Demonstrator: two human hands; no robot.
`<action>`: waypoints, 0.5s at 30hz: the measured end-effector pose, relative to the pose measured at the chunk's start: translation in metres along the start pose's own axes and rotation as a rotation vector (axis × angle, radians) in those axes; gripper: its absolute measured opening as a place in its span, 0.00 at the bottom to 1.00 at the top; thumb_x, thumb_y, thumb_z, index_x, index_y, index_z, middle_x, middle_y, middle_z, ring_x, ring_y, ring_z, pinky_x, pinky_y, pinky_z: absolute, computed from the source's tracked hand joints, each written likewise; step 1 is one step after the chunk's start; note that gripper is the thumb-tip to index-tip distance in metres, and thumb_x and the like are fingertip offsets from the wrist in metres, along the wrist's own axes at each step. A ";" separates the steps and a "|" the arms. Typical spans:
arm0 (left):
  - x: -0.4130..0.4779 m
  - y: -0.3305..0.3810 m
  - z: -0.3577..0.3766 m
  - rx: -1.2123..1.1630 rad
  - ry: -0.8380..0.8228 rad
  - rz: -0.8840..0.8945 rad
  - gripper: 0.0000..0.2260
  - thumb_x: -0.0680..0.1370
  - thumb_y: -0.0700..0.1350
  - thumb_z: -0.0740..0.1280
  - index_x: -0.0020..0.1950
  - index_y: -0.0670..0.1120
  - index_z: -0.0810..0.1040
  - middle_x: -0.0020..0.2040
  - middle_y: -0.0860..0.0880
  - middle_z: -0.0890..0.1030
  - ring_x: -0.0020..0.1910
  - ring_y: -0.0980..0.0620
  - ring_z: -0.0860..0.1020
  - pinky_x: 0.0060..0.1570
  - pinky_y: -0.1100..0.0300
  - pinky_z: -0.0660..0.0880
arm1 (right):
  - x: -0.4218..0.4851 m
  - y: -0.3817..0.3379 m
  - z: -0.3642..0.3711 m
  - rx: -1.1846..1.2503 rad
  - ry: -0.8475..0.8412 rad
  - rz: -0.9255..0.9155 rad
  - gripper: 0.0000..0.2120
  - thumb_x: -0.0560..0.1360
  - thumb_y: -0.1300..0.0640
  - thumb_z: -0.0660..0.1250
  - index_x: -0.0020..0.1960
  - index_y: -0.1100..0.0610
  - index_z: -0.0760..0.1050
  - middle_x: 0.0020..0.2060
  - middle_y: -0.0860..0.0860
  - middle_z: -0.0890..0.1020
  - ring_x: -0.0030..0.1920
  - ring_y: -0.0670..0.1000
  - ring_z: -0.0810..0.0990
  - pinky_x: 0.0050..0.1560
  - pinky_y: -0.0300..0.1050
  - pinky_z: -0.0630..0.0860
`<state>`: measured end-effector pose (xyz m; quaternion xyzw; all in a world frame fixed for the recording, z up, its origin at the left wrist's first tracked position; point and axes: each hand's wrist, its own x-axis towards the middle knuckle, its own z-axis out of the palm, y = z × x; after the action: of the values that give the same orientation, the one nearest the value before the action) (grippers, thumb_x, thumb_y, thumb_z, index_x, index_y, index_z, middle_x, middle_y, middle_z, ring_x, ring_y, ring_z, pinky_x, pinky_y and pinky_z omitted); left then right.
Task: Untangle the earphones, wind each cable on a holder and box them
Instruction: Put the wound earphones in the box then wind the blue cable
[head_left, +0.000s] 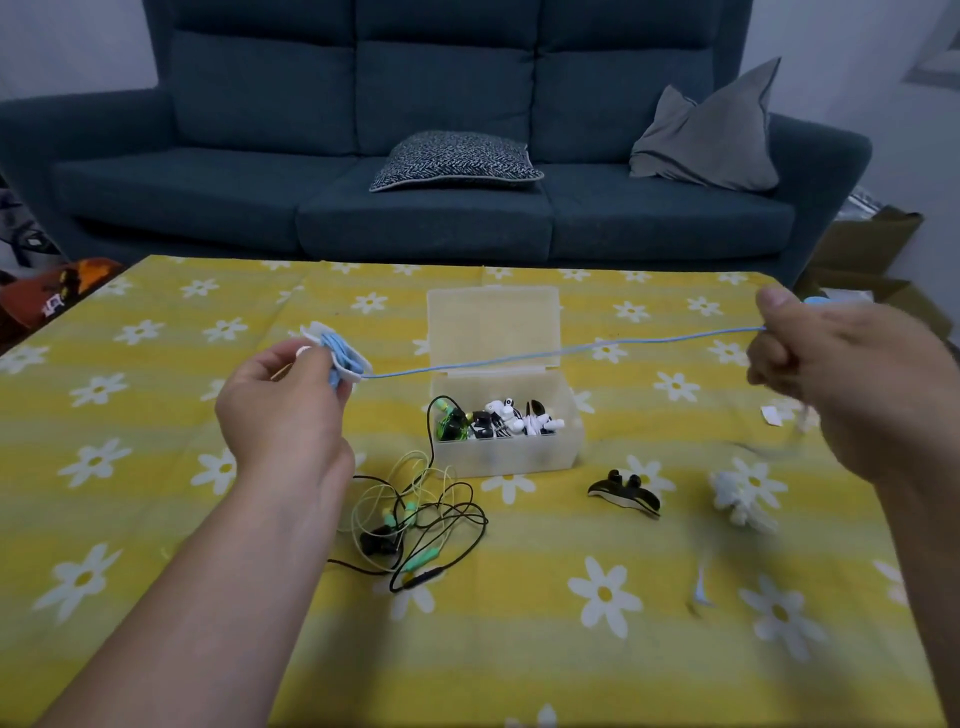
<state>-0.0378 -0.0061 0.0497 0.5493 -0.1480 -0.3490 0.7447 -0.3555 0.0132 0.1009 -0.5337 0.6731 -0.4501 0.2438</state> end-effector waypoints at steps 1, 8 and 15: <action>-0.003 0.000 0.002 0.012 -0.025 0.013 0.06 0.76 0.35 0.68 0.43 0.45 0.78 0.42 0.48 0.81 0.41 0.52 0.82 0.40 0.63 0.79 | -0.001 -0.002 0.000 -0.057 0.057 -0.022 0.28 0.80 0.39 0.60 0.30 0.58 0.73 0.24 0.49 0.73 0.32 0.55 0.72 0.39 0.48 0.69; -0.028 -0.002 0.011 0.067 -0.270 0.105 0.08 0.78 0.36 0.67 0.42 0.47 0.78 0.39 0.50 0.80 0.41 0.51 0.81 0.39 0.62 0.79 | -0.005 -0.009 0.023 -0.139 0.154 -0.056 0.16 0.82 0.46 0.59 0.52 0.53 0.83 0.47 0.50 0.84 0.51 0.53 0.81 0.47 0.50 0.75; -0.053 -0.005 0.020 0.054 -0.461 0.092 0.07 0.77 0.33 0.67 0.43 0.45 0.79 0.34 0.51 0.80 0.37 0.52 0.79 0.44 0.54 0.80 | -0.058 -0.027 0.102 0.172 -0.655 0.008 0.12 0.79 0.46 0.64 0.55 0.51 0.83 0.50 0.43 0.86 0.55 0.39 0.82 0.58 0.40 0.73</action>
<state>-0.0893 0.0152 0.0602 0.4677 -0.3483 -0.4266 0.6913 -0.2419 0.0315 0.0668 -0.6249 0.5205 -0.3090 0.4930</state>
